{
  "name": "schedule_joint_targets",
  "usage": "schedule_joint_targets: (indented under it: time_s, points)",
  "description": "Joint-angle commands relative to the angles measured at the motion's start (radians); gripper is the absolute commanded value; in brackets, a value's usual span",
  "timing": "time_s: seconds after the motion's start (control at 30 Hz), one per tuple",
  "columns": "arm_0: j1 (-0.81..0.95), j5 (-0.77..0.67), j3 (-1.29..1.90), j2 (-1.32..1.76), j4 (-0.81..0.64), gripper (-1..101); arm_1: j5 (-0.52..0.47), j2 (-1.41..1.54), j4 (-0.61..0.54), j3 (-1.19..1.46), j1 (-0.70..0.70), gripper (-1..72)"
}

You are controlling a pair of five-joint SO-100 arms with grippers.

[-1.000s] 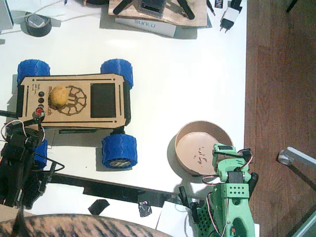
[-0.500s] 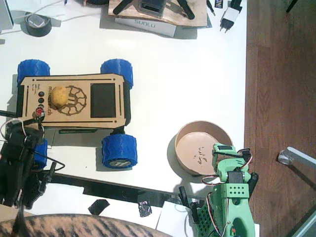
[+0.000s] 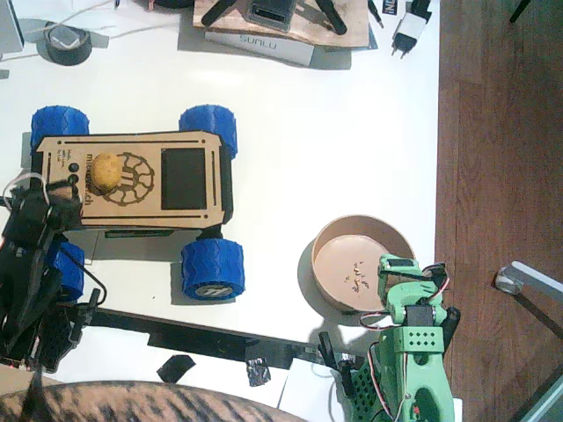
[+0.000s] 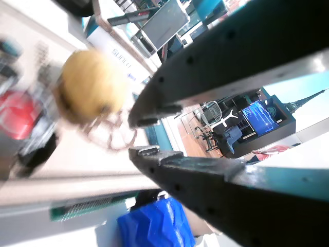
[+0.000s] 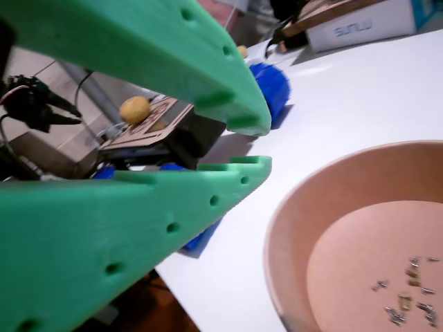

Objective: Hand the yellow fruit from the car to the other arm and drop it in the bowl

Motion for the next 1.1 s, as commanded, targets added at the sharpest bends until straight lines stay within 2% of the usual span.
schedule_joint_targets:
  time_s: [0.0,0.2,0.37,0.5,0.6,0.77,0.9,1.07]
  points:
    - [0.003,-0.005,-0.133,-0.104,-0.026,6,0.014,0.008,-0.025,-0.043,0.017,0.1]
    - [0.003,0.0,-0.236,-0.345,-0.091,8,0.02,0.008,-0.012,-0.066,0.043,0.1]
    - [-0.002,0.006,-0.261,-0.42,-0.178,20,0.023,0.008,-0.012,-0.066,0.051,0.1]
    - [-0.008,0.006,-0.261,-0.468,-0.239,24,0.026,0.008,-0.012,-0.072,0.051,0.1]
    - [0.0,0.006,-0.261,-0.508,-0.279,34,0.029,0.008,-0.011,-0.078,0.051,0.1]
    - [0.002,0.006,-0.261,-0.522,-0.264,42,0.031,0.008,-0.011,-0.078,0.052,0.1]
    - [0.003,-0.002,-0.261,-0.555,-0.233,45,0.031,0.008,-0.009,-0.08,0.052,0.1]
    - [0.005,-0.005,-0.259,-0.618,-0.216,42,0.031,0.008,-0.003,-0.084,0.055,0.1]
